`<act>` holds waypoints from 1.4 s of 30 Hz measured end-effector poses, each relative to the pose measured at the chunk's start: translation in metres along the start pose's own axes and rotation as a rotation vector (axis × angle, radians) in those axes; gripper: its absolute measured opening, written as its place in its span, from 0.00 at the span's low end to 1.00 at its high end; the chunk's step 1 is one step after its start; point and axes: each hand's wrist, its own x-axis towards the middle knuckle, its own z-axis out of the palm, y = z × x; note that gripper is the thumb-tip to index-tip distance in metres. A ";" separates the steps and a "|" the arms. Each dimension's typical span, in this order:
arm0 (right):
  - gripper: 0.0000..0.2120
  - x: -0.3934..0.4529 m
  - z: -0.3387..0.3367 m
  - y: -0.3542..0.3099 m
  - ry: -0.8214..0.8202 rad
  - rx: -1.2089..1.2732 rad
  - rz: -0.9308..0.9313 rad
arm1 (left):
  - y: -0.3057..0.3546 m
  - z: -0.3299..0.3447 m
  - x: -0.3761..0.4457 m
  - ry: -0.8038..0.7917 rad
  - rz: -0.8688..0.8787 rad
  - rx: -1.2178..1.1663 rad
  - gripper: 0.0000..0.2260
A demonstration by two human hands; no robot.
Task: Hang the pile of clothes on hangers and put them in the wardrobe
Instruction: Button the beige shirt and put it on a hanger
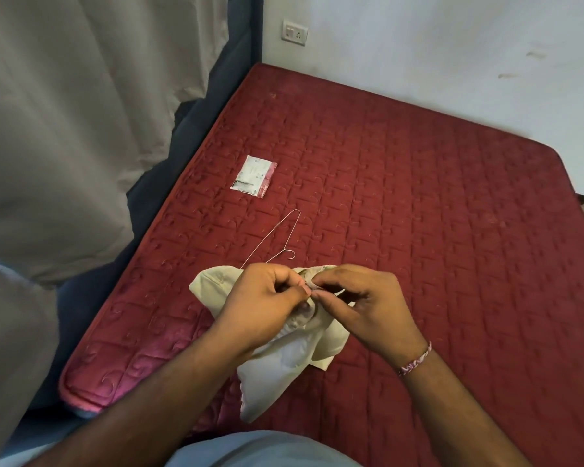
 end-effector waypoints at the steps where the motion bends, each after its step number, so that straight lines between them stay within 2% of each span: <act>1: 0.05 0.003 -0.002 -0.002 -0.029 -0.012 0.002 | -0.001 -0.001 0.000 -0.003 0.018 0.038 0.08; 6: 0.04 0.007 -0.001 -0.005 0.017 0.103 0.104 | -0.003 0.003 -0.007 -0.035 0.080 -0.064 0.01; 9: 0.03 0.005 -0.001 -0.003 0.020 0.277 0.169 | -0.008 0.002 -0.006 -0.044 0.138 -0.070 0.17; 10: 0.03 0.004 -0.002 -0.004 0.017 0.343 0.193 | -0.009 0.000 -0.005 -0.071 0.163 -0.053 0.19; 13: 0.06 0.004 -0.003 -0.006 -0.004 0.530 0.294 | -0.007 -0.005 -0.002 -0.121 0.212 0.002 0.12; 16: 0.09 0.004 -0.005 -0.005 -0.044 0.570 0.336 | -0.003 -0.008 -0.001 -0.098 0.251 0.135 0.07; 19: 0.09 0.006 -0.006 -0.010 -0.077 0.553 0.368 | -0.005 -0.010 -0.002 -0.046 0.368 0.311 0.05; 23: 0.07 0.006 -0.010 -0.020 -0.043 0.604 0.433 | -0.009 -0.011 -0.003 0.108 0.666 0.587 0.03; 25: 0.07 0.004 -0.010 -0.024 -0.035 0.567 0.422 | -0.010 -0.012 -0.004 0.167 0.777 0.637 0.03; 27: 0.07 0.003 -0.010 -0.026 -0.031 0.502 0.400 | -0.013 -0.012 -0.005 0.227 0.812 0.585 0.04; 29: 0.07 0.002 -0.009 -0.027 -0.020 0.443 0.371 | -0.013 -0.011 -0.008 0.254 0.714 0.438 0.06; 33: 0.05 0.001 -0.001 -0.023 0.016 0.373 0.346 | -0.010 -0.002 -0.011 0.219 0.401 0.142 0.07; 37: 0.09 -0.001 0.017 -0.018 0.100 0.344 0.382 | -0.016 0.004 -0.008 0.232 0.207 -0.039 0.08; 42: 0.04 0.000 0.023 -0.019 0.114 0.268 0.304 | -0.014 0.003 -0.011 0.186 0.049 -0.273 0.09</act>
